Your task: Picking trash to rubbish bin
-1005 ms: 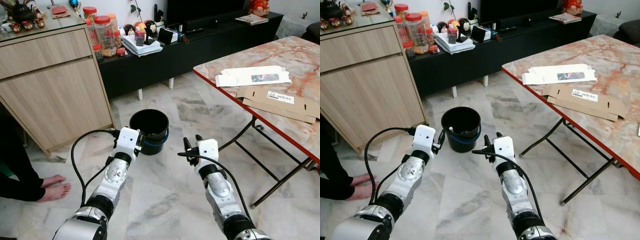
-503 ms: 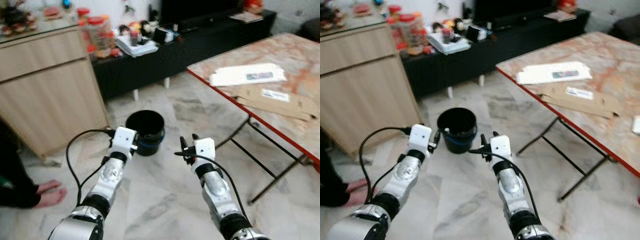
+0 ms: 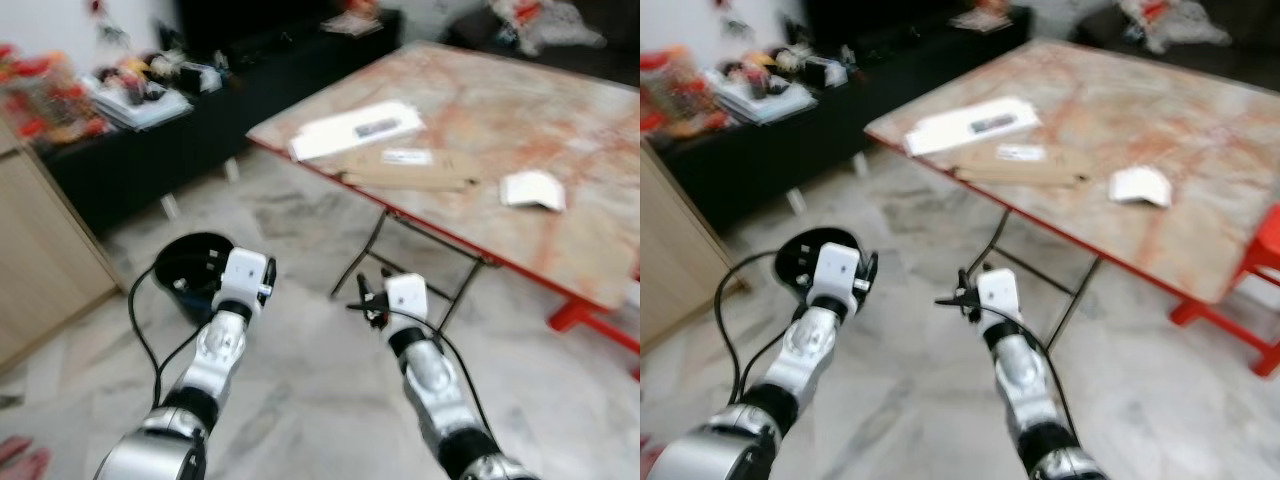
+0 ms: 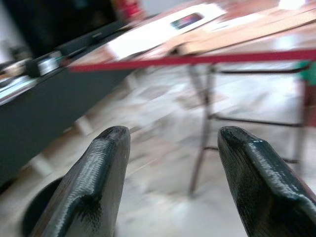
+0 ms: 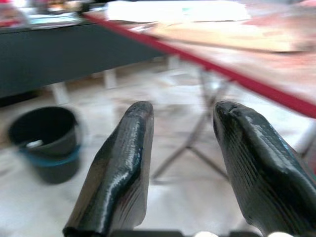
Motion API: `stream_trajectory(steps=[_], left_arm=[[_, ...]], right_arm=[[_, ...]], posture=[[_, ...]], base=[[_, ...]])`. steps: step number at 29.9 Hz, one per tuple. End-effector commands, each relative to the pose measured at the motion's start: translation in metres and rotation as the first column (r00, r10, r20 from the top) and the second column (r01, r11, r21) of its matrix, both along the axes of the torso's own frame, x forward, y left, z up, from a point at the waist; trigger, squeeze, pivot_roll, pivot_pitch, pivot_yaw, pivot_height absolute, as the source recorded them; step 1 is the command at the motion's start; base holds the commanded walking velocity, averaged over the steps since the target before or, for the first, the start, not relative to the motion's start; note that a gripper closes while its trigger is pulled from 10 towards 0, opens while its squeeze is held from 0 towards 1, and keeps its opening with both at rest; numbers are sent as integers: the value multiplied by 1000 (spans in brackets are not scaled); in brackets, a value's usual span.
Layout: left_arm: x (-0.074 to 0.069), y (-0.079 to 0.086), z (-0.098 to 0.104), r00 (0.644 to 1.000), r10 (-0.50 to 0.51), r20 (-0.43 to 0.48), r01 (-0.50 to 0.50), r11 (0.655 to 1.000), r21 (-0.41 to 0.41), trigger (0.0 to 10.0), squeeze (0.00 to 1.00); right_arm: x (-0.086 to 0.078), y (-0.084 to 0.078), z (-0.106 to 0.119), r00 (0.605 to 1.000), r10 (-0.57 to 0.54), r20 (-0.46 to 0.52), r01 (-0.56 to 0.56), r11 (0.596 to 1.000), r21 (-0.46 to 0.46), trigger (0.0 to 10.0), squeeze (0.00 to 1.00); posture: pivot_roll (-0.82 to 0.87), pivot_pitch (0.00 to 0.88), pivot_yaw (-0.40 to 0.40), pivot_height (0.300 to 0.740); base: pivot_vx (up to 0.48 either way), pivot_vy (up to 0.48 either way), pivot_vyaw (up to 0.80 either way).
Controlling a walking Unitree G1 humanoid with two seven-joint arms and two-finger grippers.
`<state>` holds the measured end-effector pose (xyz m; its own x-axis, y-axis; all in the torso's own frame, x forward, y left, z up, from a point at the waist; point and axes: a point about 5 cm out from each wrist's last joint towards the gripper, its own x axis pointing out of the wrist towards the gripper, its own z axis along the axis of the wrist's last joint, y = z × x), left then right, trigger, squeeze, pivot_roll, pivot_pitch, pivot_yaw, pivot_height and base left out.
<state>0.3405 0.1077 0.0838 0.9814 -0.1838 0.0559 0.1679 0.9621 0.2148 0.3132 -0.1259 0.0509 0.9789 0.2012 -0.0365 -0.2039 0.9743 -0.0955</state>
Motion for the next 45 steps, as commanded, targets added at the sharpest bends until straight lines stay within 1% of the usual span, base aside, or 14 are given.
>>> stream_trajectory(steps=[1, 21, 36, 41, 45], left_arm=[[1, 9, 0, 1000, 12, -4, -12, 1000, 27, 10000, 0], [1, 8, -1, 1000, 10, -5, -10, 1000, 28, 10000, 0], [1, 10, -2, 999, 25, -21, -25, 1000, -11, 10000, 0], [1, 10, -2, 999, 26, -26, -27, 1000, -12, 10000, 0], [1, 10, -2, 999, 27, -31, -27, 1000, -14, 10000, 0]], right_arm=[[2, 10, 3, 1000, 19, 7, -19, 1000, 21, 10000, 0], [0, 11, 3, 1000, 22, 17, -22, 1000, 23, 10000, 0], [0, 11, 4, 999, 26, 21, -26, 999, 21, 10000, 0], [1, 11, 3, 1000, 19, 16, -19, 999, 30, 10000, 0], [2, 10, 3, 1000, 13, 7, -13, 999, 32, 10000, 0]], posture=[[136, 22, 23, 740], [136, 26, 22, 740], [135, 26, 21, 740], [136, 24, 20, 740], [134, 23, 21, 740]], base=[[0, 0, -781], [0, 0, 0], [0, 0, 0], [0, 326, 0], [0, 404, -703]])
